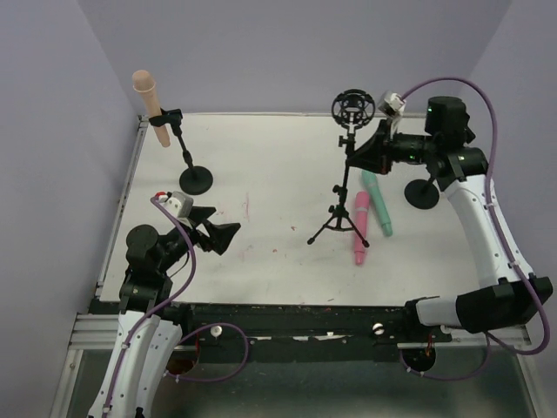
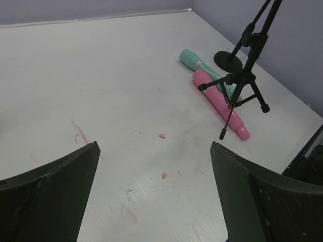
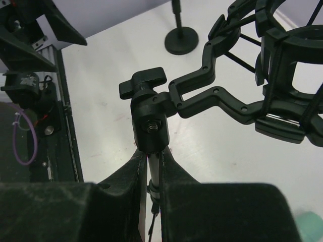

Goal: Attach the microphones to the stand

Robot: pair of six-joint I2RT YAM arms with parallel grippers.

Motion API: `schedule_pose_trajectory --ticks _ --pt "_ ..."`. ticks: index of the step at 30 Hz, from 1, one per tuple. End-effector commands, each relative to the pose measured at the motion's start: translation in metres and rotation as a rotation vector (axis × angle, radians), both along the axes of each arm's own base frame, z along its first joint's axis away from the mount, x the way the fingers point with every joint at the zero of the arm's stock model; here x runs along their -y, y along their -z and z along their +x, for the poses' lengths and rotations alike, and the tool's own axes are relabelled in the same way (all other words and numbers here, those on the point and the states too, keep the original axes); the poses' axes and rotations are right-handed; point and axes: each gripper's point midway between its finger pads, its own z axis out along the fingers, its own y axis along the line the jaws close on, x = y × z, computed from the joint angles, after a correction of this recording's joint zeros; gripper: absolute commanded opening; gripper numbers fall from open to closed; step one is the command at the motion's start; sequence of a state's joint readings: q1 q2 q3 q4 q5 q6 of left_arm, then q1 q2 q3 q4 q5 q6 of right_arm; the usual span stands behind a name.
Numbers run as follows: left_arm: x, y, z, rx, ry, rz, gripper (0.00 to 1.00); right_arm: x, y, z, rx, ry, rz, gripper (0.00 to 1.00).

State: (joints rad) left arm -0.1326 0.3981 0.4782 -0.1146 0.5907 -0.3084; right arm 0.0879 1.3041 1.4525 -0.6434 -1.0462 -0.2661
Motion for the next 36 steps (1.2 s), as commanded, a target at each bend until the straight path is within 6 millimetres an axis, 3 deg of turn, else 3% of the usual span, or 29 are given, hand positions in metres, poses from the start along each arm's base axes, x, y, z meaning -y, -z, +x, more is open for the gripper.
schedule_pose_trajectory --ticks 1,4,7,12,17,22,32,36 --pt "0.004 -0.003 -0.002 0.026 0.030 -0.010 0.99 -0.051 -0.023 0.011 0.129 -0.102 -0.019 0.15" --pt "0.003 -0.002 -0.001 0.033 0.021 -0.010 0.99 -0.086 -0.021 0.020 0.162 -0.163 -0.040 0.15" --pt "0.001 -0.002 -0.001 0.044 0.005 -0.007 0.99 -0.112 -0.033 0.031 0.225 -0.196 -0.022 0.15" --pt "-0.003 -0.003 0.000 0.076 -0.018 -0.004 0.99 -0.138 -0.033 0.054 0.253 -0.230 0.015 0.15" --pt "-0.002 -0.002 0.001 0.075 -0.018 -0.002 0.99 -0.155 -0.009 0.071 0.272 -0.255 0.006 0.15" --pt "-0.002 -0.001 0.002 0.072 -0.018 0.000 0.99 -0.154 0.027 0.076 0.271 -0.259 -0.030 0.15" --pt "-0.001 -0.001 0.000 0.073 -0.007 -0.001 0.99 -0.134 0.075 0.031 0.227 -0.308 -0.070 0.20" --pt "-0.001 -0.003 -0.001 0.083 -0.005 -0.003 0.99 -0.125 0.081 0.021 0.222 -0.281 -0.085 0.24"
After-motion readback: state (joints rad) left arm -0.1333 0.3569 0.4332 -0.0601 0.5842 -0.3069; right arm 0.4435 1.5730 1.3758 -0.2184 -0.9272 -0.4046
